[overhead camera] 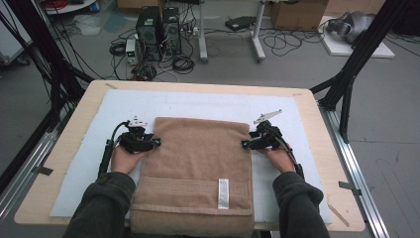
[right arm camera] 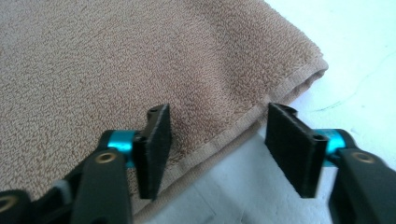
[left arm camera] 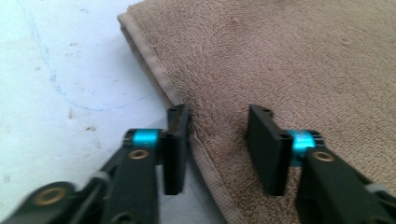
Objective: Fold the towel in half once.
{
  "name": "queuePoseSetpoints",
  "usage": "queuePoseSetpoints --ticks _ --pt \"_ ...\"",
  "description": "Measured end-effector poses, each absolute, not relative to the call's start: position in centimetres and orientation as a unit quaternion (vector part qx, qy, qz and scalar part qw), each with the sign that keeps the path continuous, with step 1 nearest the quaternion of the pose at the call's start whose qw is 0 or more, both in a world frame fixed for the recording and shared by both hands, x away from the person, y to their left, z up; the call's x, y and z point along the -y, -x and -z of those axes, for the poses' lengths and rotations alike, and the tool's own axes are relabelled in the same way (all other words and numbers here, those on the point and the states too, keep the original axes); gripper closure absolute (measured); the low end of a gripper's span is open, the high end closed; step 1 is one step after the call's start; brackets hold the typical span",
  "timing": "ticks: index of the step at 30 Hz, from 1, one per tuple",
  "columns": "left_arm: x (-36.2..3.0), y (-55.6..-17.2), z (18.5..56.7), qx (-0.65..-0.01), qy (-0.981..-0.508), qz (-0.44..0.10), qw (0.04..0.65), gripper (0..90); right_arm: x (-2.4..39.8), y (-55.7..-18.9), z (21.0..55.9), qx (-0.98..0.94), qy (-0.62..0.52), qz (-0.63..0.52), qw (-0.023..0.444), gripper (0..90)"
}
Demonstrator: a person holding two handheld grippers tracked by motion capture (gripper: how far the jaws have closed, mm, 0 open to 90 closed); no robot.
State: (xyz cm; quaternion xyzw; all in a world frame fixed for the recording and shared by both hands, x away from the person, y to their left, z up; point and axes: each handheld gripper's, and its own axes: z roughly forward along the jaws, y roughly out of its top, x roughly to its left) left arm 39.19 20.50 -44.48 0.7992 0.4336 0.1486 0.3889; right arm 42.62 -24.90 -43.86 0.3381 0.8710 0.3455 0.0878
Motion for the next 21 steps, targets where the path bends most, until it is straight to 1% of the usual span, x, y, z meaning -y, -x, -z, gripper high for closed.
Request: queuePoseSetpoints --ticks 1,2,3,5,6,7,10,15,19,20,21 --pt "-20.5 -39.2 44.5 -0.434 -0.797 -0.141 0.397 71.1 24.8 -42.6 43.8 -0.873 -0.332 -0.349 0.081 55.3" --pt "-20.4 -39.4 44.6 -0.434 -0.796 -0.133 0.400 77.3 24.7 -42.6 43.8 -0.876 -0.323 -0.351 0.074 66.1" --pt "-20.4 -39.4 44.6 -0.435 -0.796 -0.132 0.400 79.8 24.5 -42.6 43.8 -0.877 -0.316 -0.358 0.054 73.9" --pt "-20.4 -39.5 44.5 -0.436 -0.796 -0.130 0.399 81.3 24.4 -42.8 43.9 -0.877 -0.310 -0.364 0.044 78.8" --pt "-20.3 -39.5 44.4 -0.437 -0.796 -0.132 0.397 81.8 24.5 -42.9 43.8 -0.877 -0.308 -0.367 0.040 80.3" --pt "-20.2 -39.4 44.3 -0.438 -0.796 -0.145 0.392 82.6 24.5 -42.9 43.8 -0.877 -0.310 -0.365 0.041 81.0" --pt "-19.8 -39.4 43.5 -0.429 -0.791 -0.195 0.390 83.2 24.2 -43.0 42.9 -0.877 -0.307 -0.360 0.081 81.5" --pt "-19.6 -40.0 40.3 -0.421 -0.764 -0.259 0.415 83.4 23.6 -43.6 39.1 -0.865 -0.298 -0.379 0.142 81.7" --pt "-19.8 -41.3 36.7 -0.410 -0.745 -0.294 0.437 83.4 23.5 -44.9 35.2 -0.854 -0.290 -0.392 0.182 81.6" --pt "-19.8 -41.8 36.1 -0.405 -0.746 -0.300 0.436 83.4 23.4 -45.2 34.4 -0.852 -0.286 -0.394 0.195 81.4" --pt "-19.7 -42.5 35.7 -0.403 -0.749 -0.306 0.427 82.9 23.4 -45.6 33.8 -0.850 -0.284 -0.394 0.204 79.0"
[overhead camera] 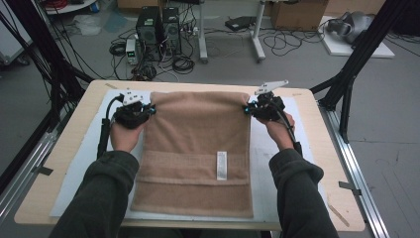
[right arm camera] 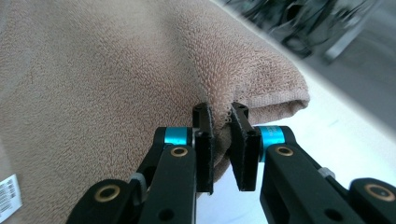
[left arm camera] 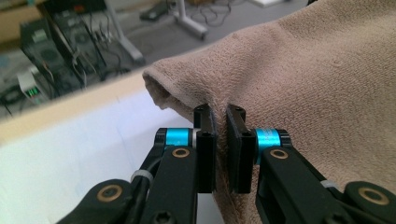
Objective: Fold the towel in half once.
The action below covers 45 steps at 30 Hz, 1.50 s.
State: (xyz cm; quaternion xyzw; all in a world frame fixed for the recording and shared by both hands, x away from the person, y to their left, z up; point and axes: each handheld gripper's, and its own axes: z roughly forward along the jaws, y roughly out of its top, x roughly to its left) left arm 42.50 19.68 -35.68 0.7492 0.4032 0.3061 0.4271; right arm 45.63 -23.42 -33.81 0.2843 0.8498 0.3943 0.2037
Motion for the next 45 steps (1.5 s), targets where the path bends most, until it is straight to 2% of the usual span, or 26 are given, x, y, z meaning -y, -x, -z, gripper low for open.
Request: queuePoseSetpoints --ticks 1,2,3,8,12,14,19,22,24,30,35,39,41,45 --pt "-19.7 -43.1 35.6 -0.412 -0.751 -0.307 0.415 78.7 23.5 -46.2 33.6 -0.845 -0.287 -0.396 0.216 66.8" --pt "-19.8 -43.8 35.7 -0.432 -0.748 -0.300 0.404 66.5 23.6 -46.6 33.6 -0.838 -0.300 -0.396 0.227 53.0" --pt "-20.1 -44.0 35.9 -0.440 -0.746 -0.291 0.407 55.8 23.8 -47.3 33.7 -0.830 -0.329 -0.393 0.219 50.7" --pt "-21.0 -42.9 37.6 -0.429 -0.767 -0.257 0.402 52.9 24.1 -47.5 35.9 -0.849 -0.345 -0.369 0.156 42.1" --pt "-21.9 -40.8 38.9 -0.417 -0.783 -0.227 0.402 50.6 23.6 -45.1 36.8 -0.849 -0.326 -0.394 0.135 42.6" --pt "-22.2 -39.4 39.5 -0.409 -0.788 -0.223 0.402 48.8 23.1 -44.2 37.0 -0.862 -0.315 -0.378 0.120 39.0" --pt "-22.7 -35.7 40.5 -0.385 -0.800 -0.191 0.419 46.0 22.6 -40.3 37.8 -0.864 -0.279 -0.402 0.116 41.6" --pt "-22.5 -33.4 40.9 -0.360 -0.812 -0.184 0.421 46.4 22.7 -38.5 38.6 -0.867 -0.268 -0.411 0.093 47.1" --pt "-22.5 -32.0 41.4 -0.344 -0.820 -0.184 0.419 51.2 22.7 -37.1 39.3 -0.867 -0.255 -0.420 0.088 53.3" --pt "-22.6 -30.2 43.4 -0.332 -0.833 -0.156 0.414 64.5 22.6 -34.2 42.2 -0.891 -0.231 -0.382 0.078 60.7" --pt "-22.5 -30.3 44.5 -0.345 -0.834 -0.135 0.409 69.3 22.4 -33.9 43.9 -0.895 -0.237 -0.372 0.068 61.9" --pt "-22.2 -30.3 44.5 -0.338 -0.836 -0.150 0.404 79.1 22.5 -33.7 44.2 -0.890 -0.235 -0.384 0.075 76.1" --pt "-22.0 -30.2 44.5 -0.333 -0.839 -0.154 0.402 83.9 22.4 -33.7 44.1 -0.891 -0.232 -0.383 0.074 80.3" --pt "-22.2 -30.3 44.0 -0.339 -0.834 -0.151 0.409 85.9 22.5 -33.7 43.6 -0.891 -0.230 -0.385 0.070 84.1"
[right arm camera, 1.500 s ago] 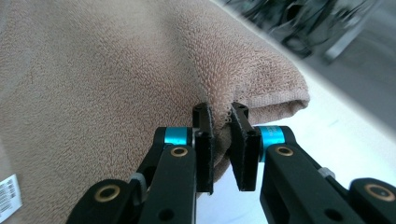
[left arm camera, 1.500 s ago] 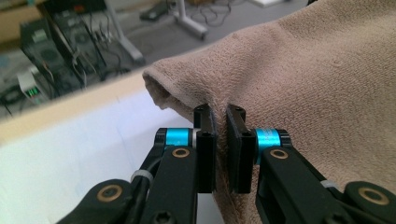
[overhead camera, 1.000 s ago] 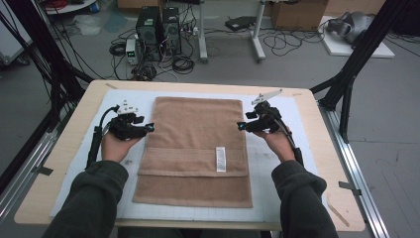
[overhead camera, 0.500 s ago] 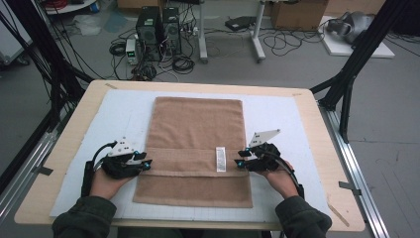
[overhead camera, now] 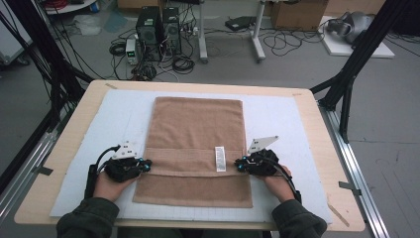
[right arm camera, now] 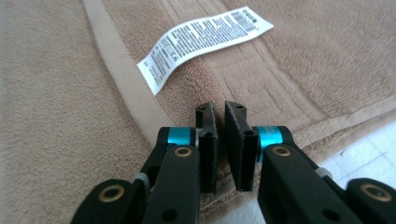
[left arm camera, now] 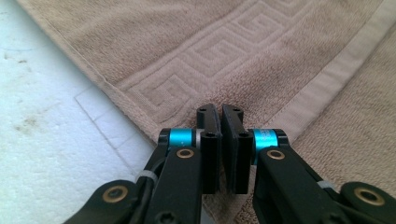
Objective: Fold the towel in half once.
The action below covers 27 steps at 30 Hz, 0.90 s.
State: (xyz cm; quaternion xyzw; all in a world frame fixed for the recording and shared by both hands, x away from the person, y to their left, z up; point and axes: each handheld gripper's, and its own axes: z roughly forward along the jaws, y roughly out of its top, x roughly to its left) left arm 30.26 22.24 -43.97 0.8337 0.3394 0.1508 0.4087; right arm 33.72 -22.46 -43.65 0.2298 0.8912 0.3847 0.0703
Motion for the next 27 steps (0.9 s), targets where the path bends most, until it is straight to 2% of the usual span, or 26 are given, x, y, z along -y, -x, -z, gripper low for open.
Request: queuePoseSetpoints --ticks 9,13,19,25,27 --pt "-22.8 -29.4 40.6 -0.336 -0.806 -0.170 0.456 86.3 22.9 -33.0 39.9 -0.880 -0.210 -0.413 0.102 84.2" --pt "-22.9 -28.9 39.8 -0.332 -0.806 -0.171 0.460 86.3 23.2 -32.8 39.4 -0.877 -0.211 -0.420 0.096 84.2" --pt "-22.8 -26.5 39.9 -0.319 -0.811 -0.166 0.462 86.3 23.7 -30.3 38.6 -0.876 -0.189 -0.431 0.103 84.2" --pt "-23.3 -23.3 40.0 -0.315 -0.803 -0.160 0.480 86.4 24.1 -27.2 37.6 -0.877 -0.162 -0.445 0.081 84.3" --pt "-23.2 -22.7 40.6 -0.312 -0.812 -0.158 0.467 86.4 23.9 -26.5 37.9 -0.888 -0.155 -0.425 0.080 84.3"
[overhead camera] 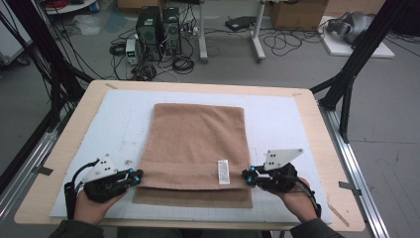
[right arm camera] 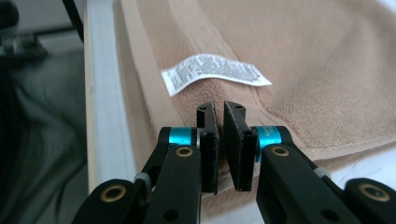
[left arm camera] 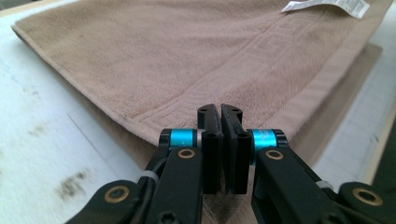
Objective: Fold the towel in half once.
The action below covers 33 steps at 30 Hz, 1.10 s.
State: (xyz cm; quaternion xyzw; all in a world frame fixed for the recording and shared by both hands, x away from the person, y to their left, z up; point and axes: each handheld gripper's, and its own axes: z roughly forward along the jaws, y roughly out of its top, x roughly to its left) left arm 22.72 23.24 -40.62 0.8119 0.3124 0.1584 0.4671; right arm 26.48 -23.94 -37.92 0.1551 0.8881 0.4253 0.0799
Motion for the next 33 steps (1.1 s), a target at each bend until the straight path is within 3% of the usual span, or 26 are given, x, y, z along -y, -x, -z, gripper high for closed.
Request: queuePoseSetpoints --ticks 6,14,17,22,28,33 --pt "-23.2 -22.1 43.5 -0.331 -0.819 -0.136 0.449 86.4 23.4 -26.3 40.9 -0.905 -0.150 -0.396 0.037 84.5" --pt "-23.0 -22.0 44.6 -0.330 -0.826 -0.134 0.437 85.2 23.4 -26.8 43.0 -0.916 -0.155 -0.371 0.000 82.7" --pt "-23.0 -22.0 44.3 -0.333 -0.822 -0.130 0.444 74.3 23.6 -27.1 43.4 -0.908 -0.172 -0.381 -0.014 70.2" --pt "-23.1 -22.5 43.1 -0.342 -0.809 -0.146 0.455 56.7 23.5 -27.7 42.1 -0.894 -0.182 -0.410 0.006 66.1" --pt "-23.3 -23.5 42.4 -0.343 -0.803 -0.152 0.463 52.8 22.7 -28.2 41.7 -0.894 -0.175 -0.413 0.021 59.3" --pt "-23.3 -24.8 42.0 -0.349 -0.796 -0.154 0.470 47.9 23.1 -28.9 41.6 -0.882 -0.195 -0.429 0.030 48.4"
